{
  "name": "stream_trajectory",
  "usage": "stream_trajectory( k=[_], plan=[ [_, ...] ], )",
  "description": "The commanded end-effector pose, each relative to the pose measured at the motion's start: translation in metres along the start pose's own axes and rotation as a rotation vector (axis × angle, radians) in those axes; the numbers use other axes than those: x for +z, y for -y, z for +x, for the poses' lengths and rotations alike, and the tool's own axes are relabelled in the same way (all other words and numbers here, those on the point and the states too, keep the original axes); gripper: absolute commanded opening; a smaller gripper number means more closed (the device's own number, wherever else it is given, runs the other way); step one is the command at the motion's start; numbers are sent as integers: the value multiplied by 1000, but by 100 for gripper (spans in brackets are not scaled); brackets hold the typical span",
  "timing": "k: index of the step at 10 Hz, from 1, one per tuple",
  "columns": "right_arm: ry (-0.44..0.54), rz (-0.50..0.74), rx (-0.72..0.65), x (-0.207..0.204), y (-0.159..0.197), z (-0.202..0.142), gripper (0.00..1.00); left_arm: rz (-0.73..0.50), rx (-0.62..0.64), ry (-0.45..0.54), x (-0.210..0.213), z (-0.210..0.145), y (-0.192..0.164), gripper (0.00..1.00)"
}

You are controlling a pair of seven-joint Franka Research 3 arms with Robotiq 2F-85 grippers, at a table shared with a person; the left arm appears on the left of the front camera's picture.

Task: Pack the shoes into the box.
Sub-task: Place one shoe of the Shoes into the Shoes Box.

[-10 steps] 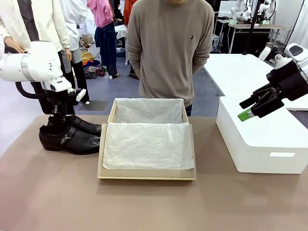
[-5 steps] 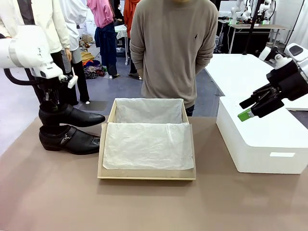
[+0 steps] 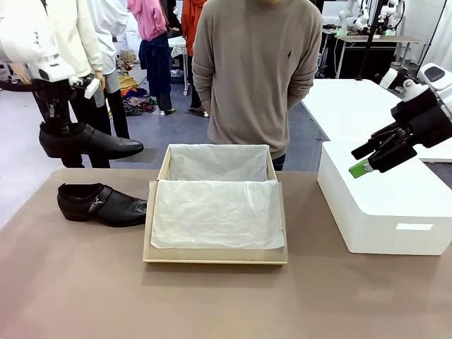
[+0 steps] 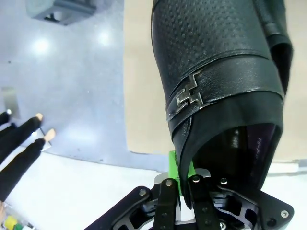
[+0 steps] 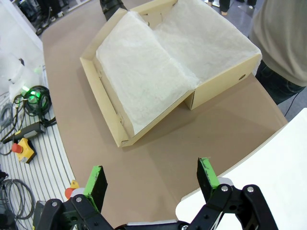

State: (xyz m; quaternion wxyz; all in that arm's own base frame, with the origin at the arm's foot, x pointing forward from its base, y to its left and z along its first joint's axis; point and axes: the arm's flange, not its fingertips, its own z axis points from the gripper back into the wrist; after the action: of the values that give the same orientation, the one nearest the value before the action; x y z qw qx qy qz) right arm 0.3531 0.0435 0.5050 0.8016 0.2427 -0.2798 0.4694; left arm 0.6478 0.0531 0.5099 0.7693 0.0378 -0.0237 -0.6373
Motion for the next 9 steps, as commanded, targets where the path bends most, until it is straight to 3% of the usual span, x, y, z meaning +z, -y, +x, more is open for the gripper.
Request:
stream_trajectory(
  k=[1,7,9],
  plan=[
    [26,9,23,-1,4,1,100,-24,37,-12,24,10,6,0],
    [26,9,23,-1,4,1,100,-60,-1,88,44,101,52,0],
    [26,9,23,-1,4,1,100,-71,-34,79,42,124,63,0]
  ],
)
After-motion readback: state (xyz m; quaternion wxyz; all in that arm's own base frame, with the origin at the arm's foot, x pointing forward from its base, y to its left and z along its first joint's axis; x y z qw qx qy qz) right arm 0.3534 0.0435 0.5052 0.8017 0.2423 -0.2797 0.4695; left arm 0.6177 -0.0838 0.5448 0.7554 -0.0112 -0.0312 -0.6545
